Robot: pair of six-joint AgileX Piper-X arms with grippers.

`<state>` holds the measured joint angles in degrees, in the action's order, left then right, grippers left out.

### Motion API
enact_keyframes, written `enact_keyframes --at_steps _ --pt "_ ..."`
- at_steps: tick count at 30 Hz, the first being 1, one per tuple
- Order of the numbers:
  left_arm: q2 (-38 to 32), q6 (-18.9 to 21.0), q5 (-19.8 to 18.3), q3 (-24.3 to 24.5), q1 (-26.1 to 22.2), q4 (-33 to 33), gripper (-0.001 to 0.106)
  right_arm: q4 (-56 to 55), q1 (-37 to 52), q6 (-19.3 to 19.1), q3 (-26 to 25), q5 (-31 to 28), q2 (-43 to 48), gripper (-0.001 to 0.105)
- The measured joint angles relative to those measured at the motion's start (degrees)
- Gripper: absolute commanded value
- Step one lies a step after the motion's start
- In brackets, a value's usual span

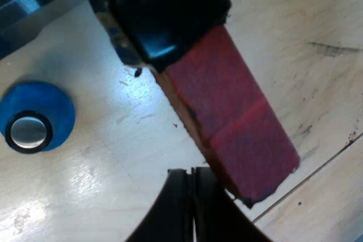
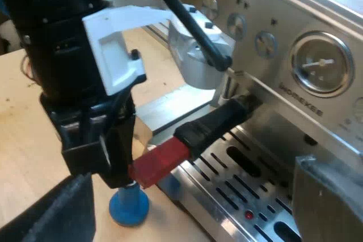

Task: Put the handle in the coffee machine

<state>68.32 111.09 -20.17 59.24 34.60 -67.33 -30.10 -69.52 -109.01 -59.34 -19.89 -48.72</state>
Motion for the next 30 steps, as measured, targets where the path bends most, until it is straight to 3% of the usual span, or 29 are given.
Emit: enact_keyframes --at_steps 10,12,14,22,30 --pt "0.00 0.70 -0.23 0.00 0.00 0.04 0.000 -0.52 0.00 0.18 0.03 -0.54 0.00 0.071" --pt "0.00 -1.25 -2.16 0.00 0.00 -0.66 0.000 -0.52 0.00 0.18 0.03 -0.54 0.00 0.071" --pt "0.00 -4.98 -8.02 0.50 1.65 1.06 0.000 -0.52 0.00 0.18 0.03 -0.54 0.00 0.071" --pt "-0.78 -9.78 -8.02 0.94 1.45 -0.07 0.000 -0.95 0.00 1.50 0.03 -0.54 0.00 0.071" --pt "-5.36 -14.77 -7.59 0.77 -6.46 -5.01 0.000 -0.95 0.00 1.50 0.03 -0.54 0.00 0.071"
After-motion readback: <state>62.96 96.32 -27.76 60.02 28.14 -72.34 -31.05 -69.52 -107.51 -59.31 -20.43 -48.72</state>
